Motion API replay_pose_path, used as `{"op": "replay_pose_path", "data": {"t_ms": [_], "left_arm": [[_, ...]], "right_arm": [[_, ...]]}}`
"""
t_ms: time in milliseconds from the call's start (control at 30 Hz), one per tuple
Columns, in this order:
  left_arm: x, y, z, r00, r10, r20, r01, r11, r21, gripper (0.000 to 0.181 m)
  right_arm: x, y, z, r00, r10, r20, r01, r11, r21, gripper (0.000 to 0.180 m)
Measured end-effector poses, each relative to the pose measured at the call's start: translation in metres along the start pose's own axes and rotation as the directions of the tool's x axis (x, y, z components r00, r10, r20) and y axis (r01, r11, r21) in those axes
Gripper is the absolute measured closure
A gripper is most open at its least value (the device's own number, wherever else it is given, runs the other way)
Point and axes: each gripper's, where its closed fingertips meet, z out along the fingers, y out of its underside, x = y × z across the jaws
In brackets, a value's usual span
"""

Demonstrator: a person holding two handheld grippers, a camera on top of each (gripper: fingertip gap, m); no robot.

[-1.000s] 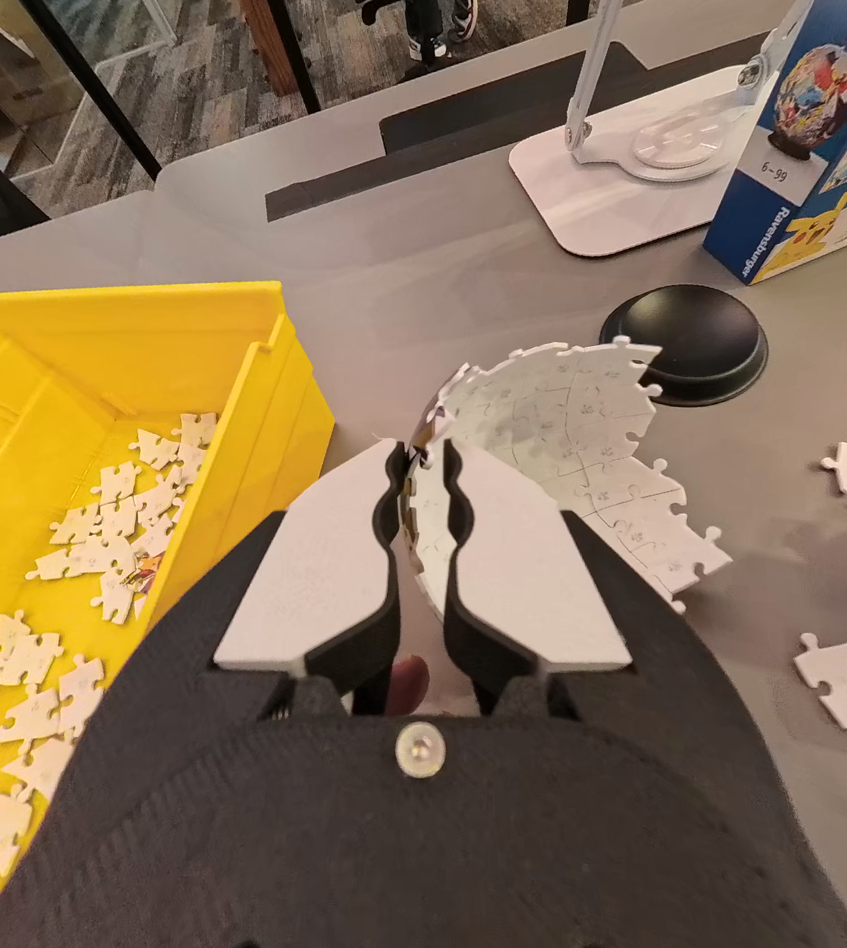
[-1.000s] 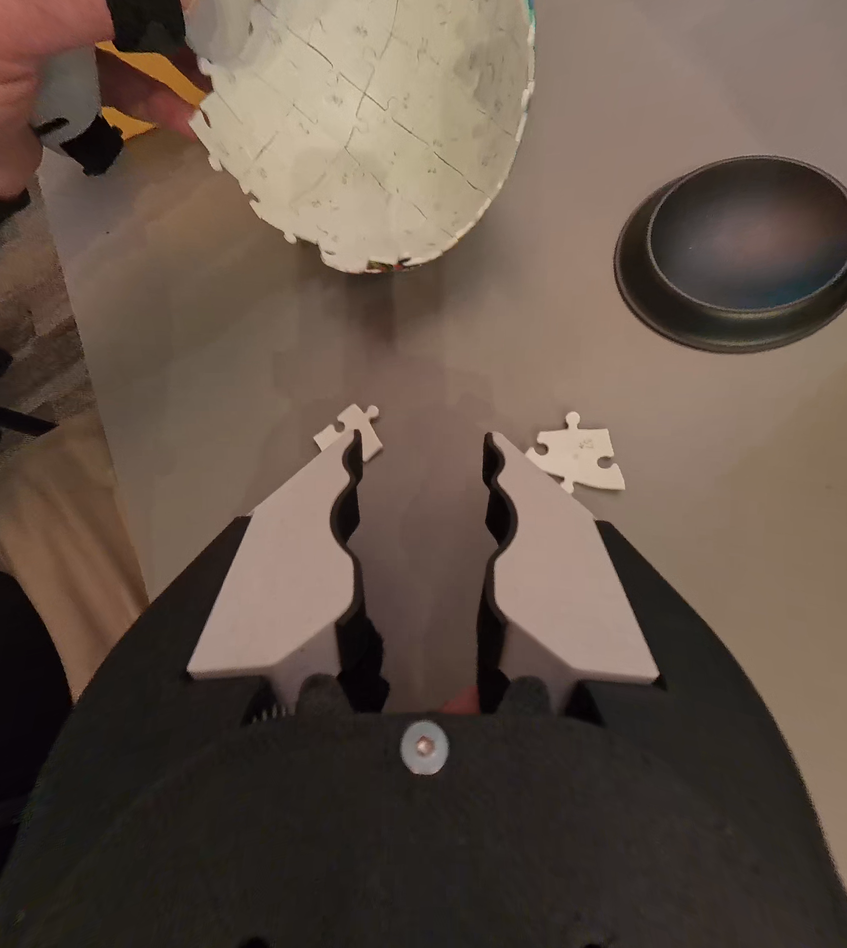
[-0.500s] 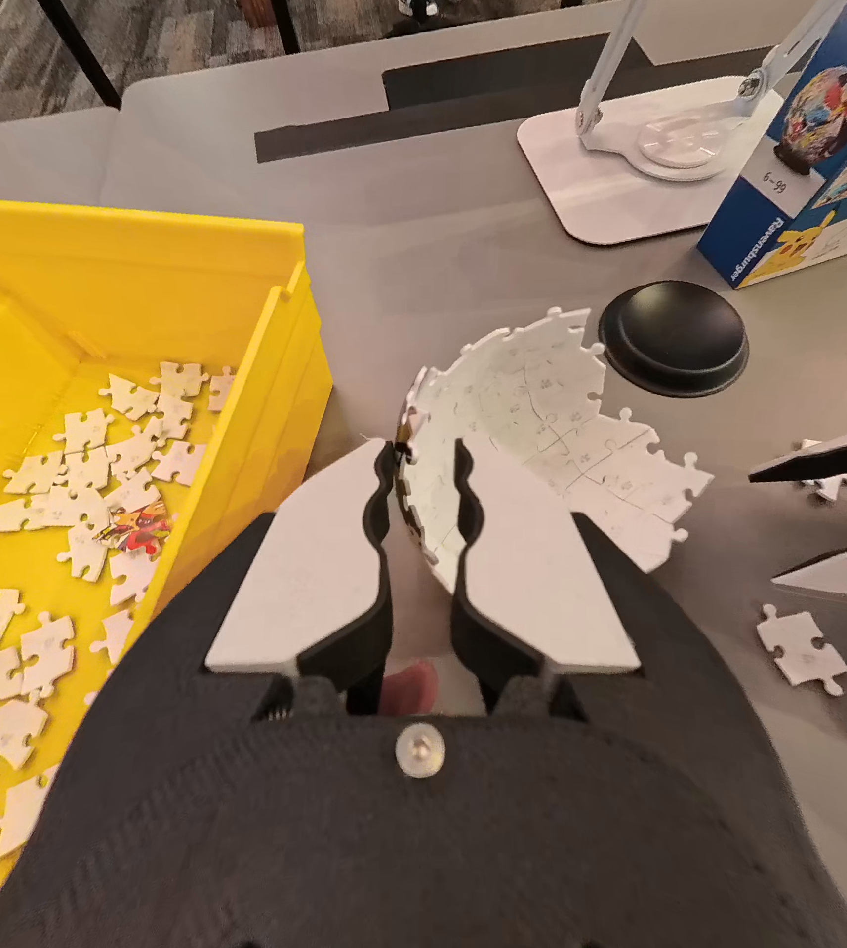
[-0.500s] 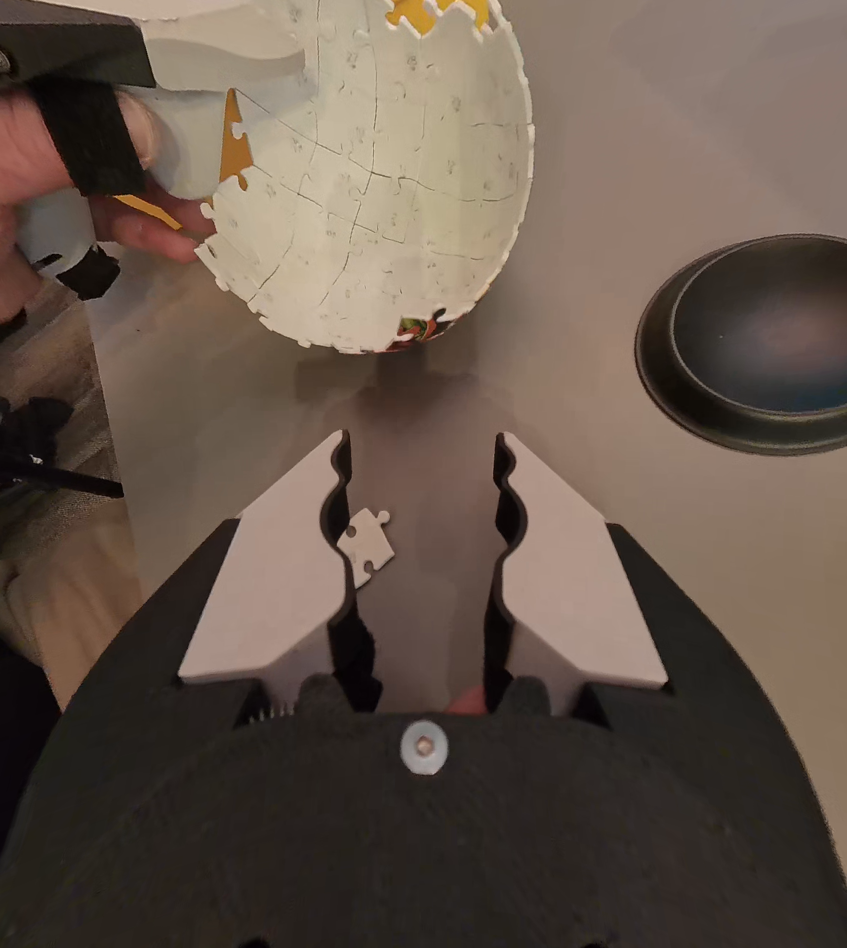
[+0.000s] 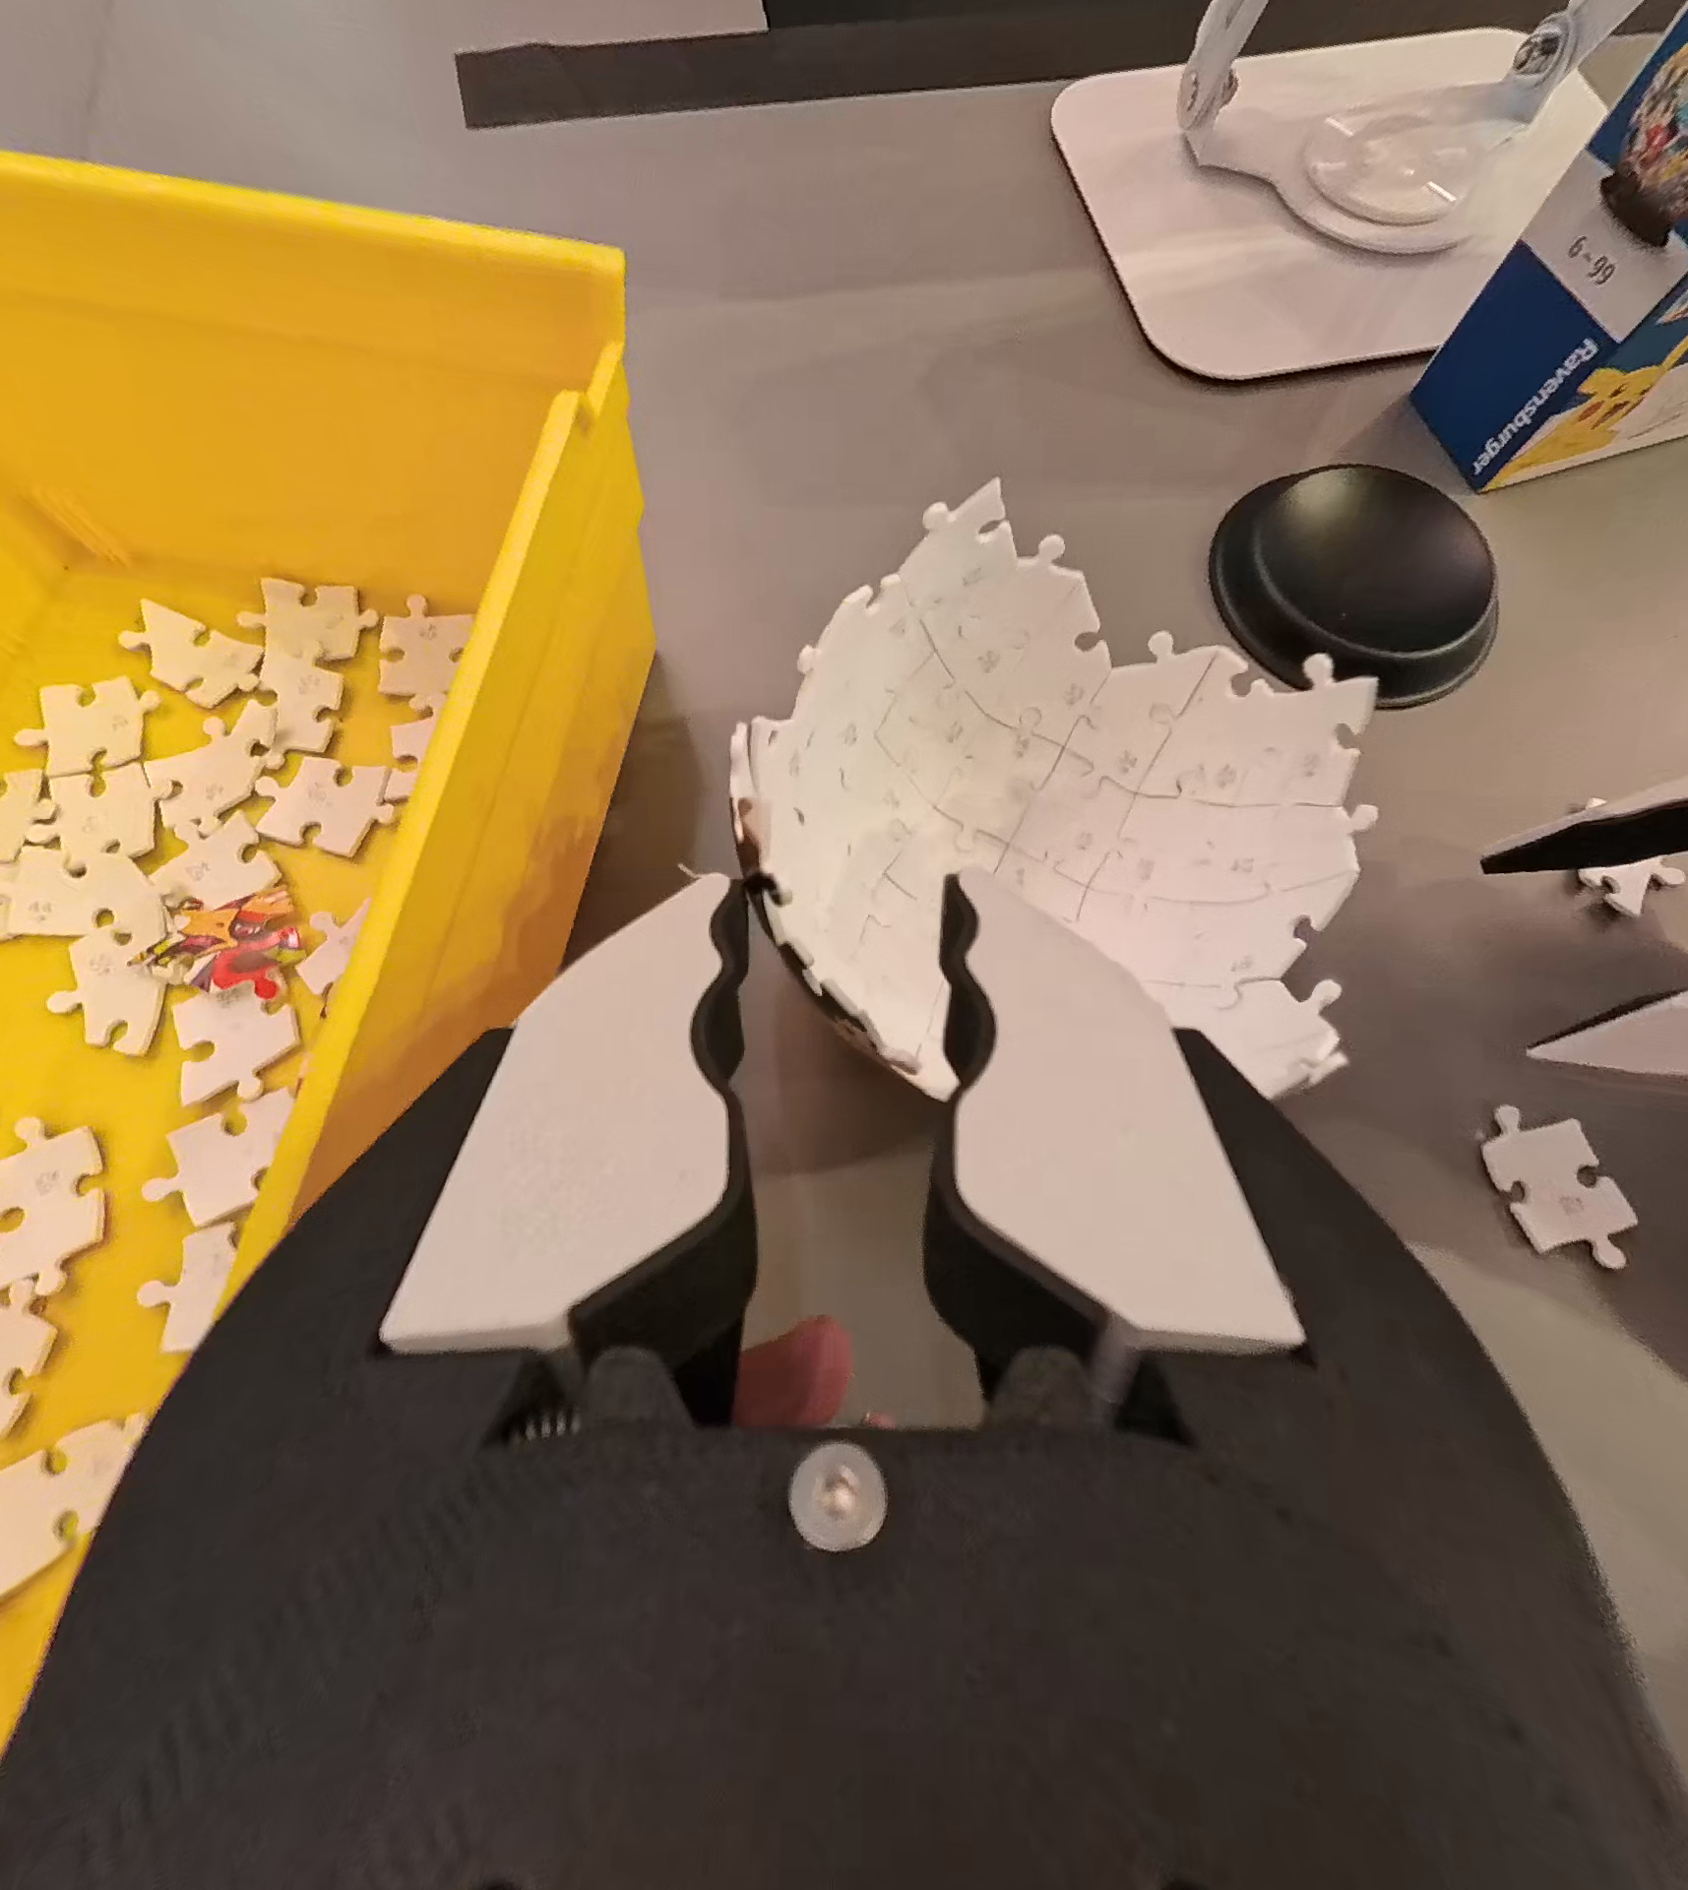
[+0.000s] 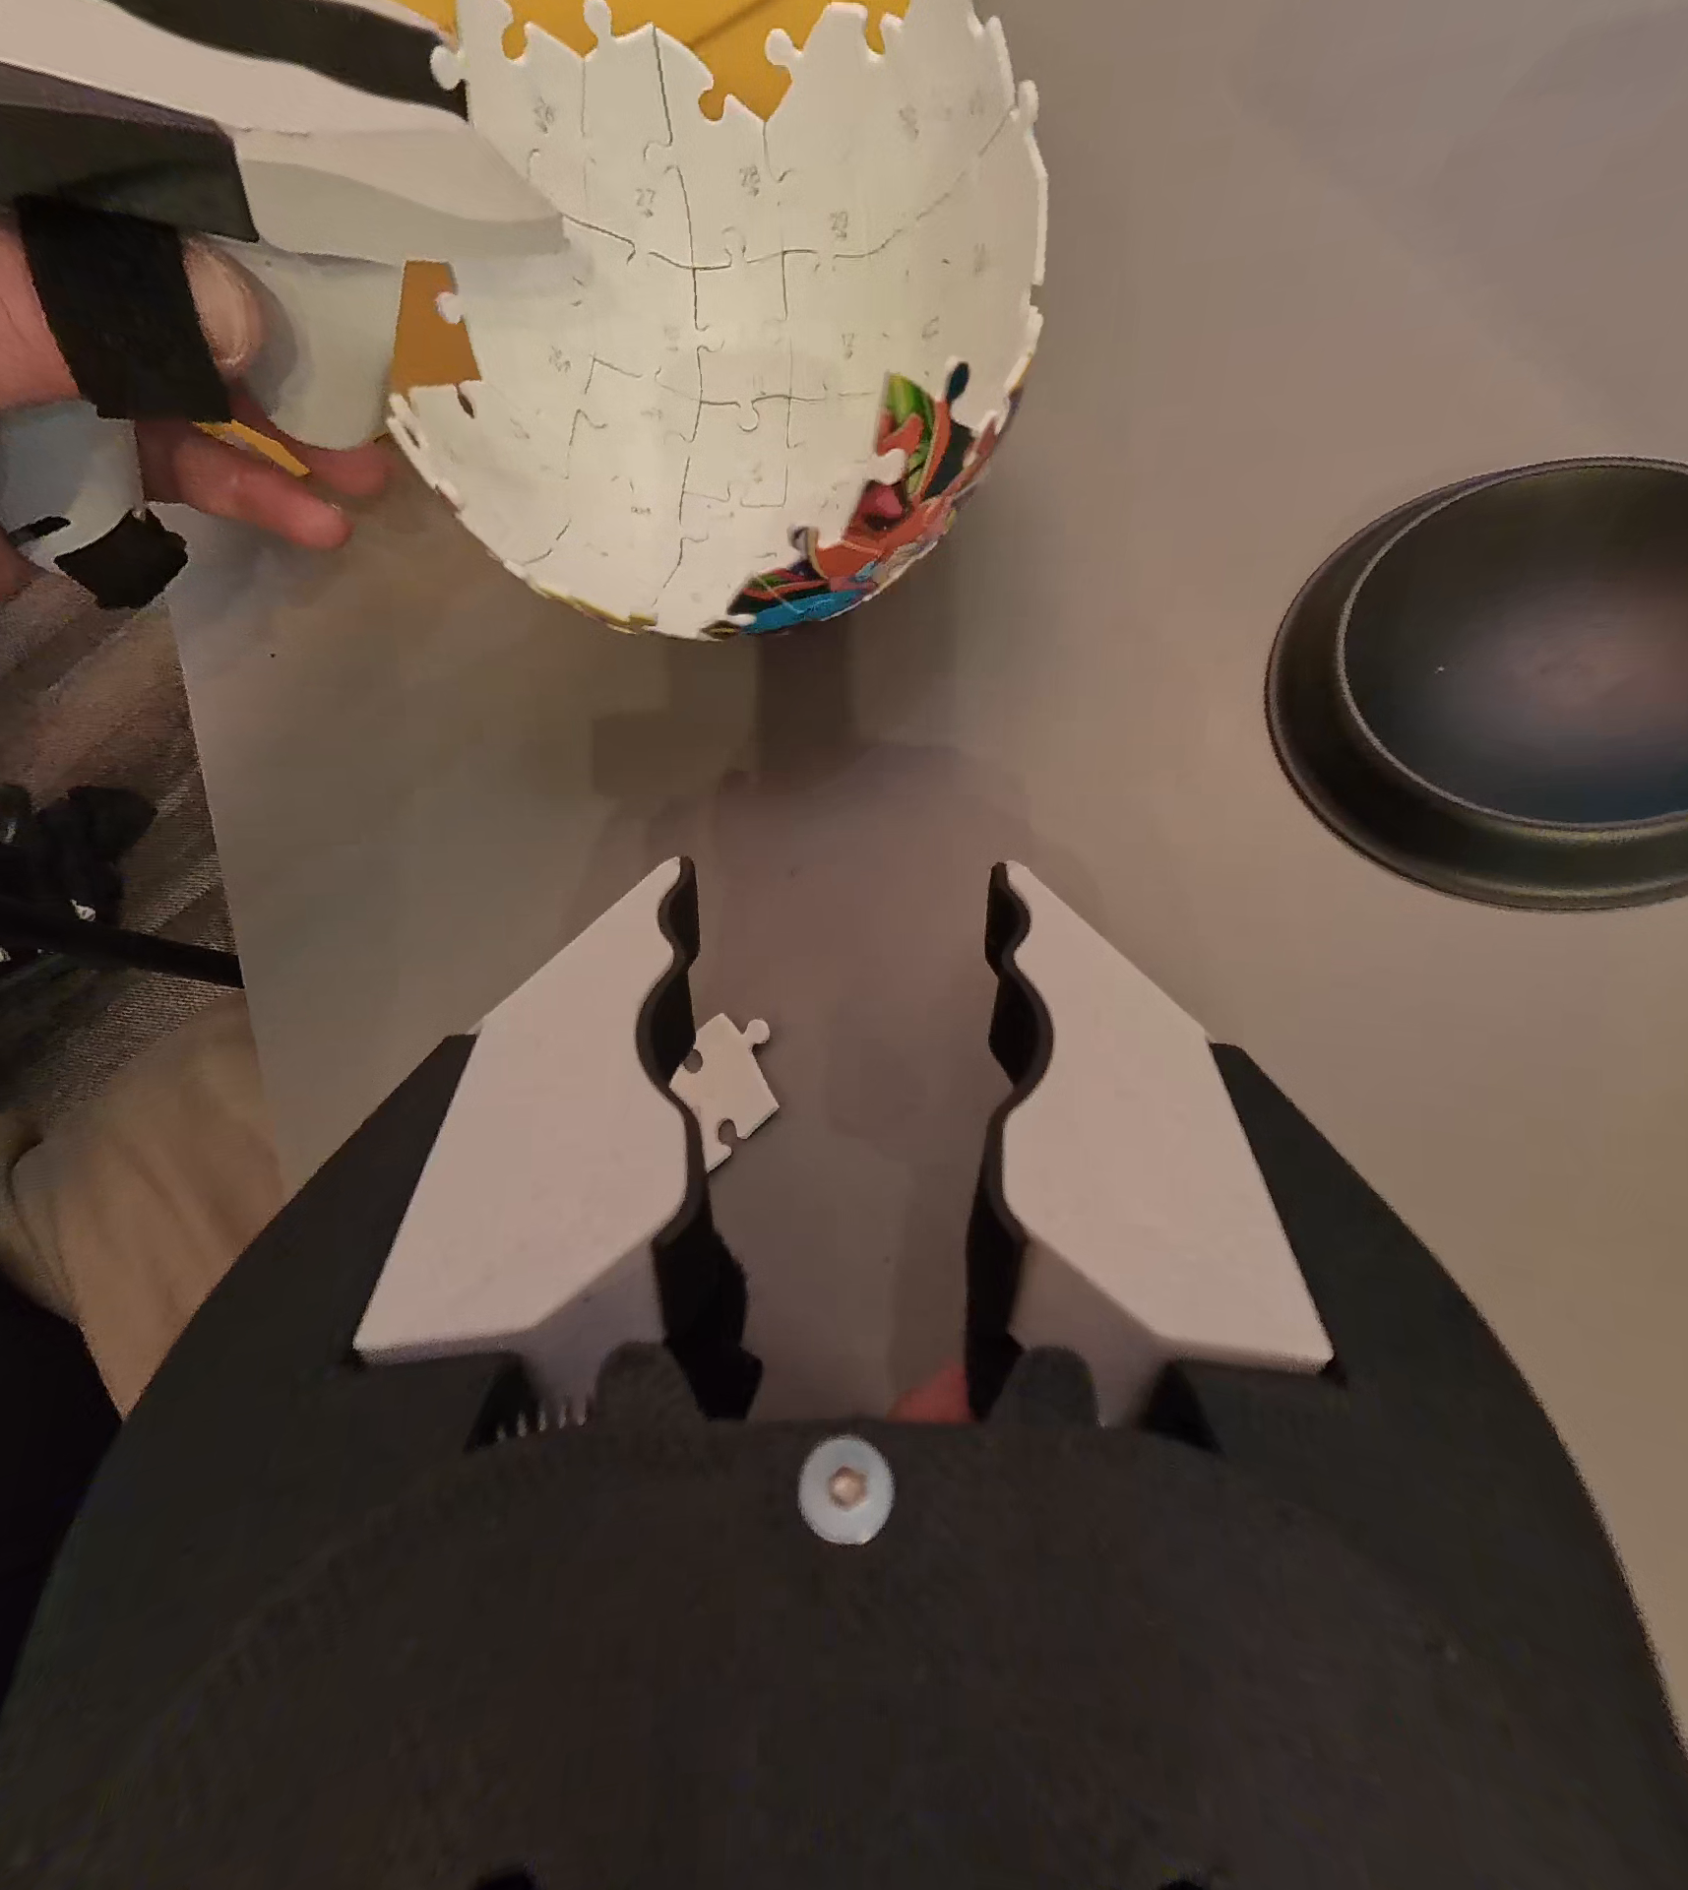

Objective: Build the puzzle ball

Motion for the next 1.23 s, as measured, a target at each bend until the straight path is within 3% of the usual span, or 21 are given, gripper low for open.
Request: {"op": "replay_pose_path", "data": {"t_ms": [367,567,667,767,833,933,1033,1233], "left_arm": [[0.001,0.005,-0.016,0.996,0.015,-0.092,-0.018,0.999,-0.032,0.132],[0.001,-0.037,-0.040,0.959,0.278,-0.056,-0.280,0.960,-0.022,0.133],[0.008,-0.063,-0.034,0.862,0.502,-0.067,-0.504,0.863,-0.027,0.131],[0.020,-0.078,-0.011,0.649,0.753,-0.110,-0.760,0.648,-0.053,0.127],[0.028,-0.074,0.011,0.529,0.820,-0.219,-0.847,0.526,-0.077,0.125],[0.040,-0.055,0.037,0.383,0.821,-0.423,-0.919,0.385,-0.084,0.128],[0.040,-0.048,0.051,0.256,0.808,-0.531,-0.965,0.243,-0.096,0.129],[0.045,-0.037,0.058,0.180,0.671,-0.719,-0.980,0.187,-0.071,0.138]], "right_arm": [[0.010,-0.002,-0.015,0.999,-0.013,-0.029,0.014,1.000,0.015,0.124],[0.019,0.003,-0.027,0.999,-0.007,-0.048,0.008,1.000,0.018,0.124],[0.022,0.003,-0.029,0.998,-0.021,-0.056,0.021,1.000,0.014,0.124],[0.022,0.001,-0.032,0.998,-0.024,-0.051,0.025,0.999,0.023,0.124],[0.025,0.001,-0.035,0.998,-0.025,-0.057,0.027,0.999,0.026,0.124],[0.029,-0.001,-0.040,0.998,-0.025,-0.066,0.027,0.999,0.034,0.124],[0.032,0.000,-0.042,0.998,-0.015,-0.060,0.017,0.999,0.039,0.124],[0.034,-0.004,-0.046,0.999,-0.002,-0.043,0.005,0.998,0.061,0.124]]}}
